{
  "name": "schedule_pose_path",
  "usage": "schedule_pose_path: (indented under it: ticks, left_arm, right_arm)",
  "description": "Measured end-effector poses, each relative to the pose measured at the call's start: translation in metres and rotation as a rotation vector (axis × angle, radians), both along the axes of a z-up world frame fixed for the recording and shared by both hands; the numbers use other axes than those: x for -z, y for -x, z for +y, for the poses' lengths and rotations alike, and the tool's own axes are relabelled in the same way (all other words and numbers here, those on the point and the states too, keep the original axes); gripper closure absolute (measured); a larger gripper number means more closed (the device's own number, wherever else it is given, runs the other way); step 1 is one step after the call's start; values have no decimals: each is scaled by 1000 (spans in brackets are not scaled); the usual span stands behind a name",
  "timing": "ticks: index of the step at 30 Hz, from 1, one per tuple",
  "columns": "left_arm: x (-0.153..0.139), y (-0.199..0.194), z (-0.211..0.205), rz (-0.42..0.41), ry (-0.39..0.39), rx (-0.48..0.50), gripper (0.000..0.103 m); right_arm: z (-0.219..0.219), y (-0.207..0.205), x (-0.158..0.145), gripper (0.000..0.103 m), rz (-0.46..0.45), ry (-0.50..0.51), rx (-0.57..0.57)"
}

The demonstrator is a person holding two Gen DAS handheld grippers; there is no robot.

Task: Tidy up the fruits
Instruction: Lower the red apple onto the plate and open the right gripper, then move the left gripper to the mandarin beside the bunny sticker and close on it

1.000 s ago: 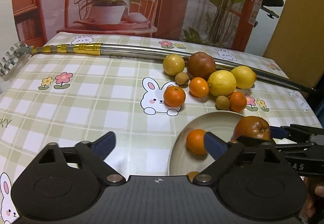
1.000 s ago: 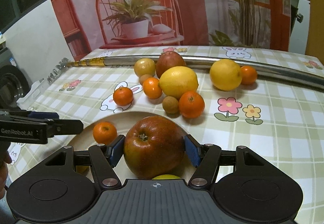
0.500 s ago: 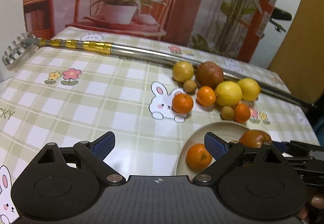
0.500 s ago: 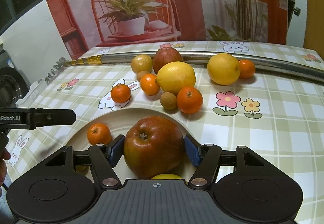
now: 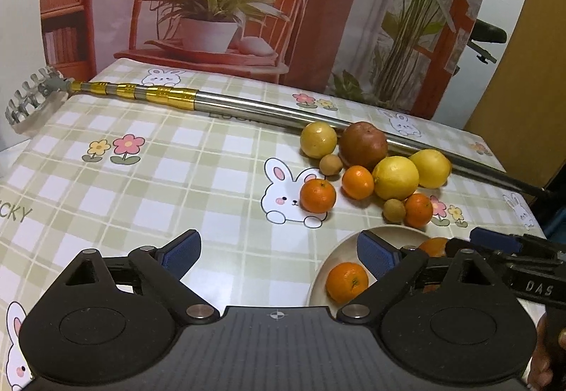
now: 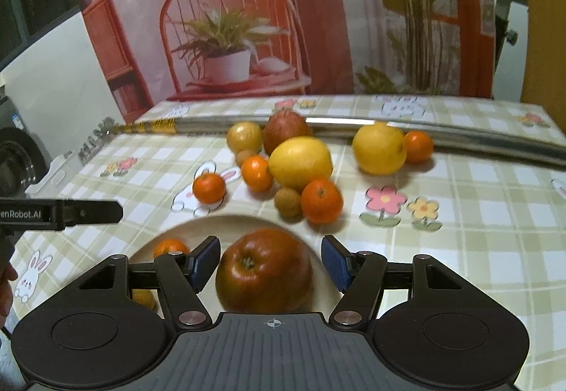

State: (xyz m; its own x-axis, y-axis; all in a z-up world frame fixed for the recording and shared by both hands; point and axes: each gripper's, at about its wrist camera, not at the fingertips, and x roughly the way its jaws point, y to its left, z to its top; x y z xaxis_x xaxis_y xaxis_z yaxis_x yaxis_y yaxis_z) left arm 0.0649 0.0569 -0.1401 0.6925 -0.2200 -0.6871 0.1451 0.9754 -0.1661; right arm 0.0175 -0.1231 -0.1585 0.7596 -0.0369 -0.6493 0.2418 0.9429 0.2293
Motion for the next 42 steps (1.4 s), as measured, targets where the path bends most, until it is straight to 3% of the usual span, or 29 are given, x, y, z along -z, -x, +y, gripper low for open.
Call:
schedule_pose_path:
  ticks: [5,9,11,20,27,32,34,42]
  left_arm:
    - [-5,-6,-8,-28,-78,-16,6]
    - [-6,-13,-5,-72,-40,0,5]
    - [-4,-22,-6,-47,-11,14,5]
    - [7,-48,-28,-58,-38,88,9]
    - [26,-72,-34,9,-27,95,22]
    - [38,-82,-35,44,14,141,51]
    - [41,-85,-38,48,26,162,56]
    - [49,-95,-48,53,17,160,56]
  right_arm:
    - [-13,3,-11,43,-36,12,37]
    - [-25,3,-15,43,-50,23,58]
    - [-31,1,-17,43,-54,31,64]
    - [-46,-8,-23,43,-76,67,80]
    - [-54,-16,-19,43,-75,66,86]
    - [-59,-23,-12,43,-72,59,86]
    - [-60,-24,-10,43,-70,56,84]
    - [-61,-26,-6,43,-62,51,82]
